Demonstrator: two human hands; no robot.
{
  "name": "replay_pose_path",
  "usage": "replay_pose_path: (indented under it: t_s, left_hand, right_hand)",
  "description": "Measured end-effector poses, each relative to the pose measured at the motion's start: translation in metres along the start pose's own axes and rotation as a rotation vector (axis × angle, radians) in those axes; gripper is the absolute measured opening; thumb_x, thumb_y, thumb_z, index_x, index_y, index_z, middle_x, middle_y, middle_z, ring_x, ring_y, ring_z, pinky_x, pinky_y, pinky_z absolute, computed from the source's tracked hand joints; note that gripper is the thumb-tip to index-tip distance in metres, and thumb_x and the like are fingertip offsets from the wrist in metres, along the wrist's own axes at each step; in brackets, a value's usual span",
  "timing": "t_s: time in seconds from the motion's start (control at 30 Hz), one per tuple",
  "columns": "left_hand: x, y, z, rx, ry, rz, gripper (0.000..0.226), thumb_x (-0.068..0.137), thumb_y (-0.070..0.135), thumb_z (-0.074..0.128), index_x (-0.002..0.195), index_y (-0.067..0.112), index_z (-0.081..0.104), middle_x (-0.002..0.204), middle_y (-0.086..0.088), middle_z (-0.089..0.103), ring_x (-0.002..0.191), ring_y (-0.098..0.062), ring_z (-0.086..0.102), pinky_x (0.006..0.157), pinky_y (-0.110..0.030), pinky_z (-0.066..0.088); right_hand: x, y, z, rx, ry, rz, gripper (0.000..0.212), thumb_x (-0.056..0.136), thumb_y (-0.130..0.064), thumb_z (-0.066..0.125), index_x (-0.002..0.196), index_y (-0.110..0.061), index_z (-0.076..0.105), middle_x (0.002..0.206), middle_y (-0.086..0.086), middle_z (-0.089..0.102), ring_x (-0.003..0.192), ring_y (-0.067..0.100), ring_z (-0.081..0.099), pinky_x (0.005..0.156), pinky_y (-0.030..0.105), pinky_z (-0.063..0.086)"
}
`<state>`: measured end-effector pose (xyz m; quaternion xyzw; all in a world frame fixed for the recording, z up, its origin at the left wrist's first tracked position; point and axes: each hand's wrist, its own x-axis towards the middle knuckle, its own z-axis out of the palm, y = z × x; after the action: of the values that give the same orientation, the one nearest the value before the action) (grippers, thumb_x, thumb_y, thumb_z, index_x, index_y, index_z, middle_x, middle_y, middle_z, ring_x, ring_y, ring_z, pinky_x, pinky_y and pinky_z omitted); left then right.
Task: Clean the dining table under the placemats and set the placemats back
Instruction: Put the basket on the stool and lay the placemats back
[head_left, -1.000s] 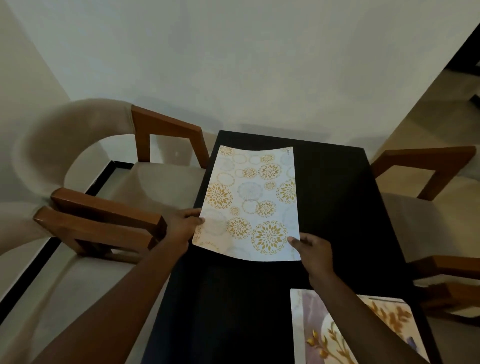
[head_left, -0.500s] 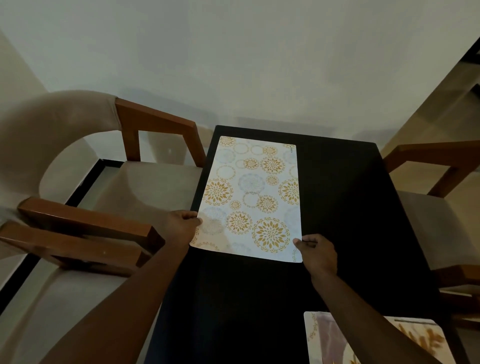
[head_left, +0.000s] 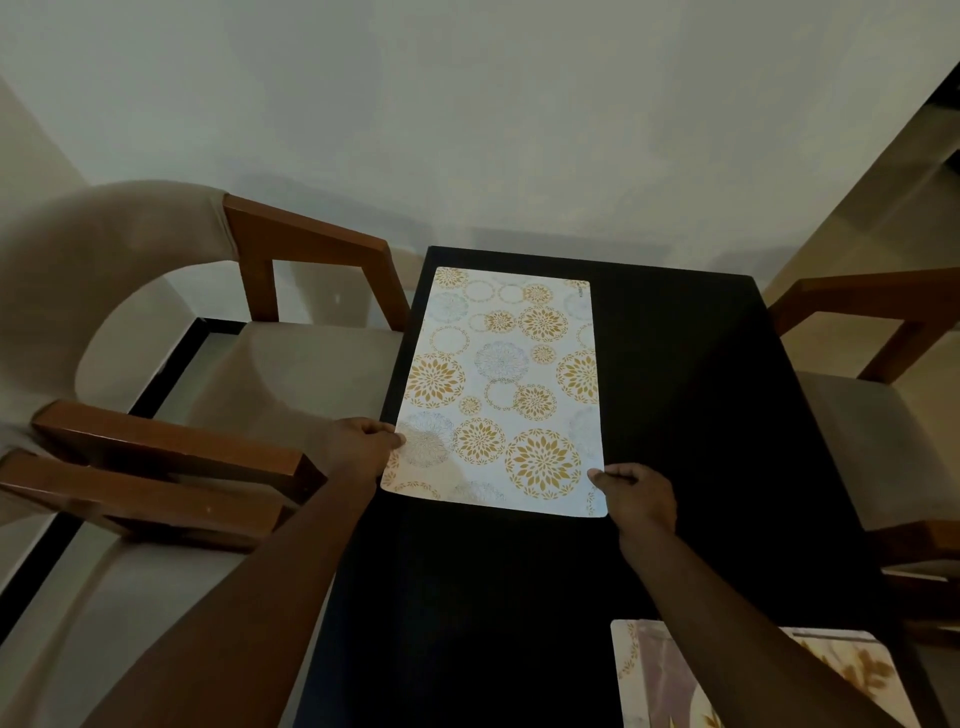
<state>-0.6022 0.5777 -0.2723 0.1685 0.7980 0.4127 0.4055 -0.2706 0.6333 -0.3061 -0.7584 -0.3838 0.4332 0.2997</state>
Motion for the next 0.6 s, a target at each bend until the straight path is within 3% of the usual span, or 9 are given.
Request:
replay_pose_path:
  t_s: [0.2,0.27,0.4,0.5,0.6]
  left_hand:
    - [0.0018,-0.0004,0.0017,-0.018,0.022,0.000,0.011,0.086,0.001,0.083,0.089,0.004,0.073,0.093,-0.021,0.078,0.084,-0.038,0.078,0.081,-0.058,0.065]
    - [0.0023,0.0002,0.0027,-0.033,0.024,-0.007,0.011,0.086,0.000,0.082,0.088,0.003,0.073,0.092,-0.022,0.078,0.084,-0.038,0.078,0.080,-0.058,0.065]
    - [-0.0010,0.0023,0.0054,-0.045,0.040,0.012,0.011,0.088,-0.001,0.080,0.096,-0.001,0.073,0.089,-0.019,0.075,0.081,-0.037,0.076,0.072,-0.045,0.065]
    - [0.0006,0.0020,0.0063,-0.043,0.047,0.009,0.013,0.088,0.001,0.081,0.083,0.007,0.071,0.079,-0.013,0.073,0.078,-0.035,0.075,0.074,-0.047,0.065]
    - [0.0030,0.0006,0.0065,-0.038,0.054,0.003,0.017,0.087,0.002,0.082,0.080,0.011,0.070,0.085,-0.016,0.076,0.074,-0.032,0.076,0.075,-0.049,0.065]
  right_hand:
    - [-0.0004,-0.0025,0.0019,0.025,0.014,0.024,0.021,0.083,-0.020,0.088,0.083,-0.021,0.067,0.096,0.006,0.073,0.091,0.028,0.070,0.083,0.043,0.060]
    - [0.0015,-0.0036,0.0028,0.039,0.011,0.054,0.021,0.080,-0.020,0.090,0.082,-0.022,0.069,0.095,0.007,0.075,0.089,0.030,0.073,0.084,0.048,0.062]
    - [0.0012,-0.0078,0.0030,0.046,0.015,0.103,0.021,0.078,-0.019,0.091,0.083,-0.021,0.071,0.091,0.007,0.076,0.084,0.031,0.074,0.082,0.052,0.064]
    - [0.0013,-0.0062,0.0029,0.027,0.026,0.090,0.020,0.079,-0.021,0.091,0.082,-0.022,0.070,0.089,0.006,0.076,0.082,0.029,0.075,0.080,0.051,0.065]
    - [-0.0011,-0.0055,0.0035,0.009,0.029,0.073,0.021,0.078,-0.025,0.091,0.082,-0.023,0.071,0.088,0.004,0.076,0.081,0.028,0.075,0.079,0.051,0.065]
